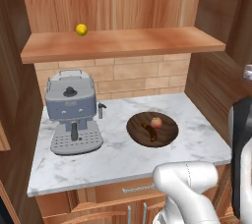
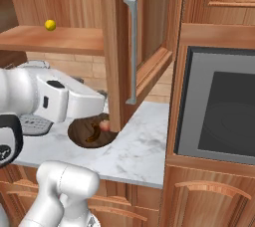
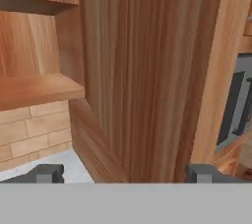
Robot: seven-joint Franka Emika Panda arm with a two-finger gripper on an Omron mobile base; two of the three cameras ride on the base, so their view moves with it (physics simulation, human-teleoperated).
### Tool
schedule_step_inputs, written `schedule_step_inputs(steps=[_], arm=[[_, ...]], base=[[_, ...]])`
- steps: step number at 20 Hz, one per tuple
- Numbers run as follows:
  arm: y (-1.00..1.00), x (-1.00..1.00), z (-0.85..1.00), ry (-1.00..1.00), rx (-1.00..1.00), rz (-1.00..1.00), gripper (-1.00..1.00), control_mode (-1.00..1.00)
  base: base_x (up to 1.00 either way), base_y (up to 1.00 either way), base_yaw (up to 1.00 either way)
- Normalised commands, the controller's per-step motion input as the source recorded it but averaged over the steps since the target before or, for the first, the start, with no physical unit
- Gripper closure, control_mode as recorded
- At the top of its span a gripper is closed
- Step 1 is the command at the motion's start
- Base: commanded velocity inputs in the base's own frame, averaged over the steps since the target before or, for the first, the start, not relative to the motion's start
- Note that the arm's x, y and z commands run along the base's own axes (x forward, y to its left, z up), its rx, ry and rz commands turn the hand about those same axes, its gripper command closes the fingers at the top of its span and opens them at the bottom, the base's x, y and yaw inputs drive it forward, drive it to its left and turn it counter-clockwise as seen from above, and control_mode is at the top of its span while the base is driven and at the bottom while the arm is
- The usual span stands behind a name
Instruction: Open the cabinet. Pick the banana and peach from the cabinet and place them into the bowl. Then close the cabinet.
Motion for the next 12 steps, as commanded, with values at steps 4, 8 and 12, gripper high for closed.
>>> schedule_step_inputs(steps=[4, 8, 12], arm=[[-0.03, -0.93, 0.51, -0.37, 0.00, -0.01, -1.00, -1.00], [0.00, -0.18, 0.24, -0.27, 0.03, 0.03, -1.00, -1.00], [0.00, 0.35, 0.04, -0.05, 0.22, 0.28, -1.00, -1.00]], base=[[0.00, 0.00, 0.00], [0.00, 0.00, 0.00], [0.00, 0.00, 0.00]])
